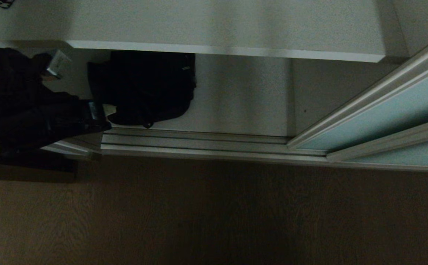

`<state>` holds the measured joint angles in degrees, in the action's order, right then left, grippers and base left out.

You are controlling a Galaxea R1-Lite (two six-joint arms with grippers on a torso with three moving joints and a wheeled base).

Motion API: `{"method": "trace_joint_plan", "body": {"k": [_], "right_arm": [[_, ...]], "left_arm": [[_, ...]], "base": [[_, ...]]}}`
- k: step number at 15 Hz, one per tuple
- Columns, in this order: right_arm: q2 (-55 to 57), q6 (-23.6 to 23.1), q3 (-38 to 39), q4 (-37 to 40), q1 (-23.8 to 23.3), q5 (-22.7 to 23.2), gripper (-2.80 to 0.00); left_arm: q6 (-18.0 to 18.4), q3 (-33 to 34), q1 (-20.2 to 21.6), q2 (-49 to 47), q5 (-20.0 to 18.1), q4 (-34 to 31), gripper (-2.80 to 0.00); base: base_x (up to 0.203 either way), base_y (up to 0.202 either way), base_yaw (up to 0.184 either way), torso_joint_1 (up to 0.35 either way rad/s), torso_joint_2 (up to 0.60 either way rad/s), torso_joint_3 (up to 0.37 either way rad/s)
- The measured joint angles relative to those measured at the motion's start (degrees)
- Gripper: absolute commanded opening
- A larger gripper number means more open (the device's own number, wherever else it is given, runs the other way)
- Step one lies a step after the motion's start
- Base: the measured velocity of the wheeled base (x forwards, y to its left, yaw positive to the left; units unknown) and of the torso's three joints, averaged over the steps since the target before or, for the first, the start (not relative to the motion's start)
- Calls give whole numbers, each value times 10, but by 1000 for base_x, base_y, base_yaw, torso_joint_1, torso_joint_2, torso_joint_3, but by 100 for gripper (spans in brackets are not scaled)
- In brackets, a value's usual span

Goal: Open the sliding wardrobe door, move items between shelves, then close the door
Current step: Close the door

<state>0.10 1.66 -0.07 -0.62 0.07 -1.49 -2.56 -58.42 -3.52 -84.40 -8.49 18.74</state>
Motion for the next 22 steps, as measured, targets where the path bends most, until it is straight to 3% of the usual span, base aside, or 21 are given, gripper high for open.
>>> {"method": "trace_joint_plan", "body": {"k": [3, 5, 12, 17, 22], "right_arm": [[0, 0, 0, 0, 0, 0, -280], [0, 0, 0, 0, 0, 0, -280], [0, 0, 0, 0, 0, 0, -280], [0, 0, 0, 0, 0, 0, -280], [0, 0, 0, 0, 0, 0, -280]], "left_arm": [[79, 104, 2, 149, 61, -11, -280], [91, 163, 5, 250, 79, -32, -280], [61, 381, 10, 590, 80, -151, -280], [67, 536, 27, 770, 61, -170, -280], [40, 581, 32, 838, 84, -186, -280]], "base": [[0, 0, 0, 0, 0, 0], [0, 0, 0, 0, 0, 0], [0, 0, 0, 0, 0, 0], [0, 0, 0, 0, 0, 0], [0, 0, 0, 0, 0, 0]]}}
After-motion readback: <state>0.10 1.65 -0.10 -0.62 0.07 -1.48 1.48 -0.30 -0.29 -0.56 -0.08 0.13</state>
